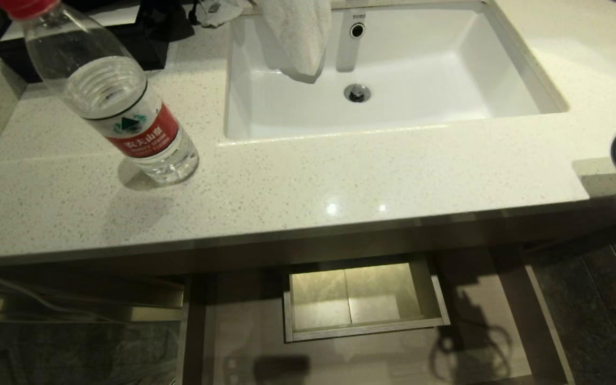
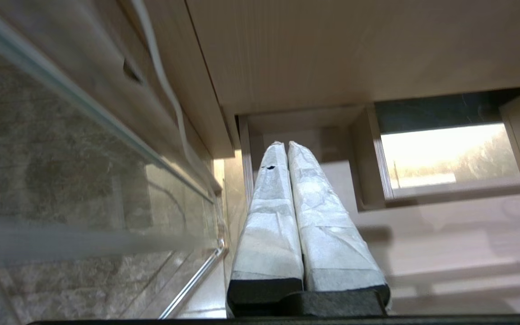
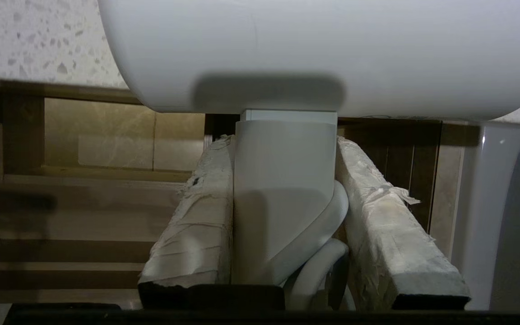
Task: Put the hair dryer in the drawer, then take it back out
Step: Put it into the drawer
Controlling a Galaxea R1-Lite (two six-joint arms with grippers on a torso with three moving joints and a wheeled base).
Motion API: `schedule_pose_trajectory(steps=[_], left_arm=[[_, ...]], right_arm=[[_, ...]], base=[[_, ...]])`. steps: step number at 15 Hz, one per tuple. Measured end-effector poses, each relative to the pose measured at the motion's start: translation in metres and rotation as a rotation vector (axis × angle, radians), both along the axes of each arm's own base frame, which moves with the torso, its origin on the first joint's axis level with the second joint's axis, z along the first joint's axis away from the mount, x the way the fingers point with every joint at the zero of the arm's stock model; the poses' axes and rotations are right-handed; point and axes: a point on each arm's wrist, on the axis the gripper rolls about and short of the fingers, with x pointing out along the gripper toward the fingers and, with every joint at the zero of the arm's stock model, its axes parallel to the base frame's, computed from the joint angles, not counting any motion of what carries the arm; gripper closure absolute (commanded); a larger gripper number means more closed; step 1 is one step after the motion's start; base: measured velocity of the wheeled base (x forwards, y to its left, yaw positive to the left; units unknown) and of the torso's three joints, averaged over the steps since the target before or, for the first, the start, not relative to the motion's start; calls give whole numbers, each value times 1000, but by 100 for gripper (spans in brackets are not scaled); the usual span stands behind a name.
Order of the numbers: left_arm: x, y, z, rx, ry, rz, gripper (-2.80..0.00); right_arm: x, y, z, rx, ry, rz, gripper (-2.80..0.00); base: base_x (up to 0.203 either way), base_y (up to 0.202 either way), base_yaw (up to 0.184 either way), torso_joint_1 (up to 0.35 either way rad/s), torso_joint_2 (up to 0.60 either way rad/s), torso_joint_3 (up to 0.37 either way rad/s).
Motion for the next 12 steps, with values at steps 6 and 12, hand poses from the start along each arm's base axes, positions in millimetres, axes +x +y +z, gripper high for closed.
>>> schedule_pose_trajectory(steps=[6,12], left_arm=[[0,0,0,0,0,0,0],[0,0,0,0,0,0,0]], right_arm=[[-2,1,-5,-2,-8,8,0],[-3,1,-11,-1,4,8,0]], base=[[0,0,0,-336,126,-220],[0,0,0,-309,46,-263]])
